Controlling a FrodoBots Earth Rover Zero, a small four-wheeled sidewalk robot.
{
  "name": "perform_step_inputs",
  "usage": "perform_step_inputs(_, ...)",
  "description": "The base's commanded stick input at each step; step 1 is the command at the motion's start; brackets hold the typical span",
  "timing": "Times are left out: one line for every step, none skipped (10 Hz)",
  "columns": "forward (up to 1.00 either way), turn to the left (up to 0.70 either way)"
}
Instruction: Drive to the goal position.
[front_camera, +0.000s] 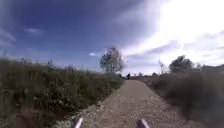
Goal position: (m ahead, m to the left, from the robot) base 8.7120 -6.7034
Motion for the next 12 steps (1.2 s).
perform_step_inputs(1.0,-0.28)
perform_step_inputs(1.0,0.0)
perform_step_inputs(1.0,0.0)
perform_step_inputs(1.0,-0.4)
perform_step_inputs(1.0,-0.4)
perform_step_inputs(1.0,-0.4)
perform_step_inputs(1.0,-0.4)
perform_step_inputs(1.0,-0.4)
perform_step_inputs(1.0,-0.4)
perform_step_inputs(1.0,-0.4)
perform_step_inputs(1.0,-0.2)
perform_step_inputs(1.0,0.0)
